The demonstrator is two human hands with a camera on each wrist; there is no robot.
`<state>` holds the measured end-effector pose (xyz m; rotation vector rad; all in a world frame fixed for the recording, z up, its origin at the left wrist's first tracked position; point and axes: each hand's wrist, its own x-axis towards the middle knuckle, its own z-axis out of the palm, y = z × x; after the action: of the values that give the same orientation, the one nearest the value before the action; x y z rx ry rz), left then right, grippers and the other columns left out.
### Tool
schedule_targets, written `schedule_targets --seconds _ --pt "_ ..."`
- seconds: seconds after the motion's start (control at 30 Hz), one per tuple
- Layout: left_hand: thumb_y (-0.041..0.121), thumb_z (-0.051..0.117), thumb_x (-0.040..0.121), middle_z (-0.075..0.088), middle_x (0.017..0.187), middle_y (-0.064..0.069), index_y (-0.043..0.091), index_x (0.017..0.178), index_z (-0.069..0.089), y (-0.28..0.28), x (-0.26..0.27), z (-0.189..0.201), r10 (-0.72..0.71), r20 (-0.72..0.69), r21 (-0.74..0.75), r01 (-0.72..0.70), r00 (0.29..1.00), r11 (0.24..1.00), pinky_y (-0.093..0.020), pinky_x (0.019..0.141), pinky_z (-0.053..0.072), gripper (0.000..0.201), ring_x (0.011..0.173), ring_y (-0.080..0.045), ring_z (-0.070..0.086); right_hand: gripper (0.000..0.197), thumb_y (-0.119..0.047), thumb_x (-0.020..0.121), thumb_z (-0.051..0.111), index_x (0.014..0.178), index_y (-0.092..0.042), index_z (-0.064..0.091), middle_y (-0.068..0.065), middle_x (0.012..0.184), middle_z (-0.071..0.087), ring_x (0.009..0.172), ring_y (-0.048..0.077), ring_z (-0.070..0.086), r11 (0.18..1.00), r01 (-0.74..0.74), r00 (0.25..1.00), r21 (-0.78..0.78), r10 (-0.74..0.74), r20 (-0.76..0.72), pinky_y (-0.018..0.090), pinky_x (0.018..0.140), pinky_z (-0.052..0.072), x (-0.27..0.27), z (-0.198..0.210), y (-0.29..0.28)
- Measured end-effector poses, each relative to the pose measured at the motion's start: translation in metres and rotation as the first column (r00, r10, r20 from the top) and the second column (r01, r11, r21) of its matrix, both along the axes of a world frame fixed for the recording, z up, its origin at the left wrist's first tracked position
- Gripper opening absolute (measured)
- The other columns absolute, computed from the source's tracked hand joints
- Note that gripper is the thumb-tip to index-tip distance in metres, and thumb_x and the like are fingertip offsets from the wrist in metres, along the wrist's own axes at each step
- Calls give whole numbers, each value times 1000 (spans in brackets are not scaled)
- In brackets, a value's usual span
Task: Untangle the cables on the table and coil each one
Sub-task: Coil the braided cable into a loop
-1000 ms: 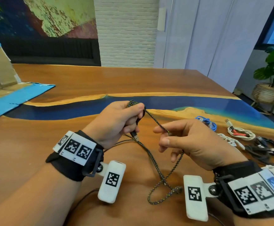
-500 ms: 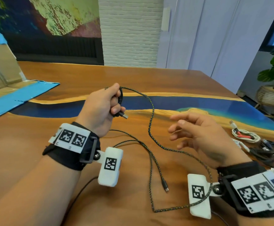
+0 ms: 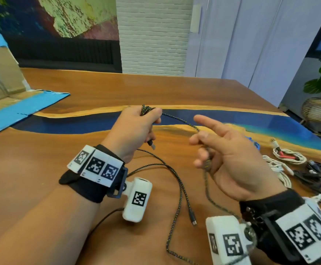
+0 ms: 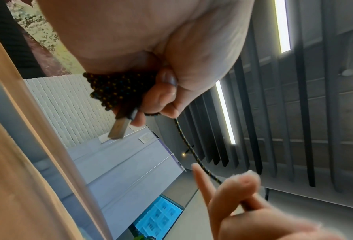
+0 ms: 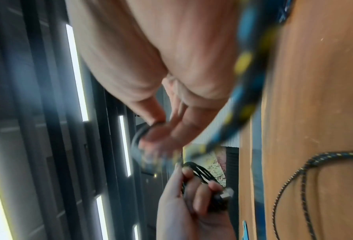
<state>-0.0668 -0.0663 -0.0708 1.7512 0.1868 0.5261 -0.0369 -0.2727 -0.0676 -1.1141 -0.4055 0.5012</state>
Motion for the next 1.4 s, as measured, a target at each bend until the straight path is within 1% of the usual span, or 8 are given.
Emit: schedule_targets --seconds 0.27,0.4,0.5,0.67,0.87,1.03,1.2,1.4 --pt "37 55 103 32 44 3 9 73 62 -26 -17 -3 -616 -351 17 662 705 749 -33 61 46 42 41 -14 31 28 -3 106 42 103 -10 69 4 72 61 43 8 34 953 295 955 71 -293 -34 19 36 32 22 -9 -7" --pt "33 45 100 24 47 8 7 78 68 -29 -17 -3 -746 45 -376 703 665 604 -31 61 48 41 37 -11 30 25 -5 105 45 108 -11 69 1 71 57 40 8 23 965 252 967 -67 -248 61 17 33 18 29 -15 -5" --pt "31 37 105 34 62 4 1 114 64 -26 -13 3 -589 369 -575 675 719 463 -32 85 50 41 54 -14 47 24 -14 107 48 110 -14 72 4 70 58 38 8 24 938 166 974 -303 -109 196 16 35 19 27 -24 -1" --pt "18 32 111 62 80 -5 -4 137 48 -24 -1 2 -175 349 -606 365 920 707 -37 94 52 38 85 -23 68 25 -15 107 47 118 -17 70 5 75 67 35 8 27 862 -64 943 -502 218 253 16 35 23 9 -33 11" --pt "9 47 106 72 78 -10 2 117 63 -23 -5 -3 -246 -109 -151 228 963 962 -38 76 54 21 77 -22 68 31 -27 101 59 82 -8 76 6 50 48 37 17 27 880 -49 891 -472 252 377 24 39 23 6 -22 4" --pt "42 54 103 42 53 -6 3 85 71 -24 -17 3 -490 -301 51 527 818 848 -44 70 52 46 51 -22 46 16 -22 88 71 84 -8 77 3 53 47 45 16 30 952 124 894 -280 15 447 28 43 28 20 -12 -13" --pt "33 52 96 25 41 7 16 64 59 -18 -21 5 -647 -77 -219 620 759 753 -28 59 48 37 34 -10 25 20 -25 75 73 86 -8 73 -11 51 52 44 11 31 957 249 906 -149 -175 385 28 45 29 38 -11 -28" --pt "34 36 104 36 59 5 3 110 66 -18 -18 11 -604 365 -589 678 708 439 -30 80 54 44 52 -12 45 15 -13 96 65 94 -13 79 2 60 53 41 3 37 930 262 885 -257 -126 447 13 40 31 34 -22 -14"
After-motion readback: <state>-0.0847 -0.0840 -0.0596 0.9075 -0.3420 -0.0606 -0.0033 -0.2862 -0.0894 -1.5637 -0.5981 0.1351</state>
